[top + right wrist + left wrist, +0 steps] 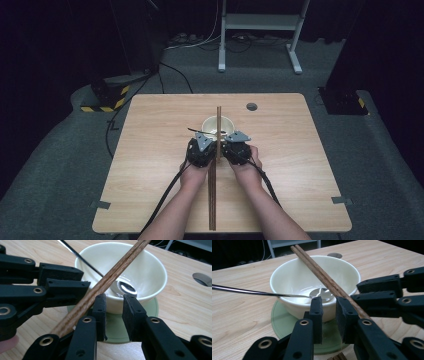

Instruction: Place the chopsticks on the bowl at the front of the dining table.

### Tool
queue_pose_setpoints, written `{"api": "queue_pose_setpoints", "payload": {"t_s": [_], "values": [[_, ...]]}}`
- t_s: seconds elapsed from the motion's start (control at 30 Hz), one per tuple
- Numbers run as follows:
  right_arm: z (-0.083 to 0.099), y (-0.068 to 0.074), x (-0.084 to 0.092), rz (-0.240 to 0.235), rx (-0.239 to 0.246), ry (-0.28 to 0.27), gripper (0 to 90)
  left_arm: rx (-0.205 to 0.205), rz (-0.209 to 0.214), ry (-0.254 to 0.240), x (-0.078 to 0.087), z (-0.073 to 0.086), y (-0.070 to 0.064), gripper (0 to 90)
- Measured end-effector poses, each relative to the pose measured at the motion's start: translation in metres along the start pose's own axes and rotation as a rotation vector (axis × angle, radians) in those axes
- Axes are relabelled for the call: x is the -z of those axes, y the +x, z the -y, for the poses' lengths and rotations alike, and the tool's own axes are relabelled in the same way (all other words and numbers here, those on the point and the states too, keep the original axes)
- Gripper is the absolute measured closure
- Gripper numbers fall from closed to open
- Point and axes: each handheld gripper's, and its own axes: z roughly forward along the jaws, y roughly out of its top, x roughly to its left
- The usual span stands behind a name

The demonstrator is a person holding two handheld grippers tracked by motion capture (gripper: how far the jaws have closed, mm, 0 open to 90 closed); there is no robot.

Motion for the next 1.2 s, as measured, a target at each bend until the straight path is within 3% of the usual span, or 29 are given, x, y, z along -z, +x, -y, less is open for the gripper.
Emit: {"api": "queue_pose_setpoints", "payload": {"t_s": [0.63,0.87,1.07,1.2], "values": [[0.001,0.002,0.0,0.008,-0.007,0.003,72.0,-0.025,-0.006,0.003,-0.001,0.0,-0.002,75.9],[0.001,-0.005,0.002,0.019,-0.018,-0.004,69.1,-0.033,-0.008,0.01,0.002,-0.001,0.001,73.7],[0.008,-0.009,0.019,0.015,-0.027,-0.003,64.6,0.01,-0.007,-0.025,0.022,-0.004,0.011,69.9],[0.018,-0.015,0.033,0.007,-0.013,0.01,59.6,0.013,-0.021,-0.033,0.041,-0.004,0.03,66.8]]}}
